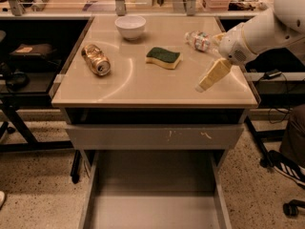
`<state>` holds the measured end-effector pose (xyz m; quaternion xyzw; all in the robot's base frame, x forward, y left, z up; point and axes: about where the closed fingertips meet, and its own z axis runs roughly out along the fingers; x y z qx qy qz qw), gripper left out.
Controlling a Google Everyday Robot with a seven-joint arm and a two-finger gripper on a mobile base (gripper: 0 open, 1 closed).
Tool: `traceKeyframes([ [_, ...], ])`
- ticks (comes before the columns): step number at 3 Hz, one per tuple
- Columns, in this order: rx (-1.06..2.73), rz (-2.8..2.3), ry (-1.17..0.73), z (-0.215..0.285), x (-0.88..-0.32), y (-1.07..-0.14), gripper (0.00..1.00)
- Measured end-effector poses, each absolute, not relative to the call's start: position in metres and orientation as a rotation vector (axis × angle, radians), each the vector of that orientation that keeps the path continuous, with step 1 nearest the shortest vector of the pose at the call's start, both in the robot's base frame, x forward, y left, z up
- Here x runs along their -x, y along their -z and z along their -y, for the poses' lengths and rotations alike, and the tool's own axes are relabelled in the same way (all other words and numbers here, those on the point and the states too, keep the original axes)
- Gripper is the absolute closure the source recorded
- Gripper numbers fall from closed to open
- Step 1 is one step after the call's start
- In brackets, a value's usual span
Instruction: Place sponge into middle drawer
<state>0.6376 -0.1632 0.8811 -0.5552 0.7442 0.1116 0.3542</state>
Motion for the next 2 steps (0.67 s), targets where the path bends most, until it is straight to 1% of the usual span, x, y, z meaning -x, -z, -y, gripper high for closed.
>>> traceKeyframes([
  [1, 1.417, -1.868, -0.344, 0.145, -0.66, -0.87, 0.0],
  [2, 1.381, -1.798, -0.453, 0.122, -0.69, -0.862, 0.0],
])
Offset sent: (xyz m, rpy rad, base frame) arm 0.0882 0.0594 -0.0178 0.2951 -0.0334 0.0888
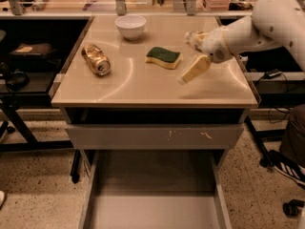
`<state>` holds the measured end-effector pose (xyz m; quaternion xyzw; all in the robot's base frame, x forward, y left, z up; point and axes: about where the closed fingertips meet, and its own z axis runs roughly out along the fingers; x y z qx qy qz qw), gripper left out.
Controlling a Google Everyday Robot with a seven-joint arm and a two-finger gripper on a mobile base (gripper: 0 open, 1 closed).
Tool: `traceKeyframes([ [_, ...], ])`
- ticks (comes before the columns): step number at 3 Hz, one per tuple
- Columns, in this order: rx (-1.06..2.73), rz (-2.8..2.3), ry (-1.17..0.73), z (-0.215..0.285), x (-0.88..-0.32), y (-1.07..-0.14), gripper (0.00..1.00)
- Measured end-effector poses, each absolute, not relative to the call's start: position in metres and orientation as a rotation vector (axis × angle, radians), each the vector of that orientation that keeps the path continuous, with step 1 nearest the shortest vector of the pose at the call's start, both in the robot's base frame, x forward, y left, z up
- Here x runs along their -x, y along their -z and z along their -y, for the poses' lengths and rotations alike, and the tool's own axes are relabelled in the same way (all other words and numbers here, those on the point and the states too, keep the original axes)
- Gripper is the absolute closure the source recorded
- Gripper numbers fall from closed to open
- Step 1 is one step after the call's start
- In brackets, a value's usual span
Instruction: Place sponge into middle drawer
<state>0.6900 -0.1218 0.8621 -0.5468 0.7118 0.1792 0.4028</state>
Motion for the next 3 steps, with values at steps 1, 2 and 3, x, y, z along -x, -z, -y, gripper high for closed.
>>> traceKeyframes([
  [1, 1.361, -1.755, -0.527, 0.108, -0.709, -0.86, 0.0],
  [2, 1.342, -1.736, -0.592, 0.095, -0.729, -0.855, 0.0],
  [3, 1.328, -1.745, -0.638, 0.087, -0.742, -0.845, 0.0],
])
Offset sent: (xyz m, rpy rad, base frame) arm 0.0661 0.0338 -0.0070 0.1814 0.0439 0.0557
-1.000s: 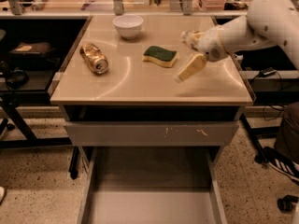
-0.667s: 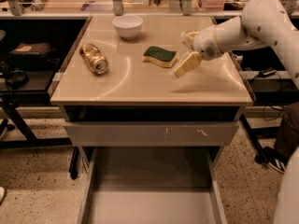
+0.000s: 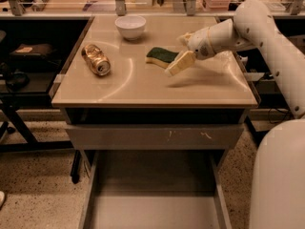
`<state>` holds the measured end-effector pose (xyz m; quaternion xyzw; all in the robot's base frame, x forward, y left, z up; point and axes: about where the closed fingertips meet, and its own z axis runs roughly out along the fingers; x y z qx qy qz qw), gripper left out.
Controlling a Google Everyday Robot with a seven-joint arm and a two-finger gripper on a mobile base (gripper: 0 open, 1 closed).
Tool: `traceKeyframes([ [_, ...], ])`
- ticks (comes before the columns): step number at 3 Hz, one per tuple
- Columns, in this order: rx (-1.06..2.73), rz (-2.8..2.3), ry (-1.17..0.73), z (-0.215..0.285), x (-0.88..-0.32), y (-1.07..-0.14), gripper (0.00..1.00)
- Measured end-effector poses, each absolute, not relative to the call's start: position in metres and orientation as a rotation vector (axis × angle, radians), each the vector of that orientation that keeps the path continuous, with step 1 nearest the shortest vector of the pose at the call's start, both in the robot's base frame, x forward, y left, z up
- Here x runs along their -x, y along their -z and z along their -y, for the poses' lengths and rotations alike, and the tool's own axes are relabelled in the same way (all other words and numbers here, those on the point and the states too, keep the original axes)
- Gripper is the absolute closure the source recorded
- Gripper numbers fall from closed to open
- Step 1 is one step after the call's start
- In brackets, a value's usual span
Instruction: Place sponge into middle drawer
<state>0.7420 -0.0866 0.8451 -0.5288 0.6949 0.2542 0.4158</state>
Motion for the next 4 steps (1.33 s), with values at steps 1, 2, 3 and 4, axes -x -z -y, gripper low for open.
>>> traceKeyframes([
  [1, 1.325, -1.782, -0.66, 0.08, -0.751, -0.832, 0.0],
  [2, 1.331, -1.809, -0.673, 0.073, -0.758, -0.822, 0.0],
  [3, 1.331, -1.811, -0.674, 0.073, -0.758, -0.822, 0.17],
  [4, 1.331, -1.811, -0.674, 0.073, -0.758, -0.822, 0.39],
])
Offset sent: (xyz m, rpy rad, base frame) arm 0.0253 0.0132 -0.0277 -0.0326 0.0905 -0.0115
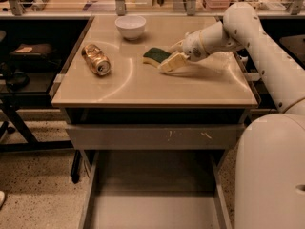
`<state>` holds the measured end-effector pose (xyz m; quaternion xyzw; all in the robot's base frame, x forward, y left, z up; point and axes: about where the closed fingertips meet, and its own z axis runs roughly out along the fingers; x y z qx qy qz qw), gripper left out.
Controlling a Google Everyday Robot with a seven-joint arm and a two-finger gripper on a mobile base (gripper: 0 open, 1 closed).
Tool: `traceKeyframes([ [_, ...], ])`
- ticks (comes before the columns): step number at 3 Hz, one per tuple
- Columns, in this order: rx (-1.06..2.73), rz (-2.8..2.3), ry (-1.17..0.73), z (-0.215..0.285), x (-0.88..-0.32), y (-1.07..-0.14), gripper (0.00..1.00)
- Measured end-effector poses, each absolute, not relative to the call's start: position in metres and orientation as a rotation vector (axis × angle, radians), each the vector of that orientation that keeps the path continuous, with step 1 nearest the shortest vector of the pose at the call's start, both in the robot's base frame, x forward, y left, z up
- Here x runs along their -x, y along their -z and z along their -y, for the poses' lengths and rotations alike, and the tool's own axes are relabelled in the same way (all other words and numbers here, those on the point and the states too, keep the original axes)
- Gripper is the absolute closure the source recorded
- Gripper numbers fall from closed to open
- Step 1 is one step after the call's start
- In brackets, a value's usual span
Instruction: Place sponge into middle drawer
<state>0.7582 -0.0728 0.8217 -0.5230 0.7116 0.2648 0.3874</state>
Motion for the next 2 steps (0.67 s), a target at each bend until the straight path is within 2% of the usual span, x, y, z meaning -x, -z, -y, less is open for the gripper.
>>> traceKeyframes([
  [2, 1.331, -1.811, -0.674, 0.0728, -0.7582, -0.8216, 0.86],
])
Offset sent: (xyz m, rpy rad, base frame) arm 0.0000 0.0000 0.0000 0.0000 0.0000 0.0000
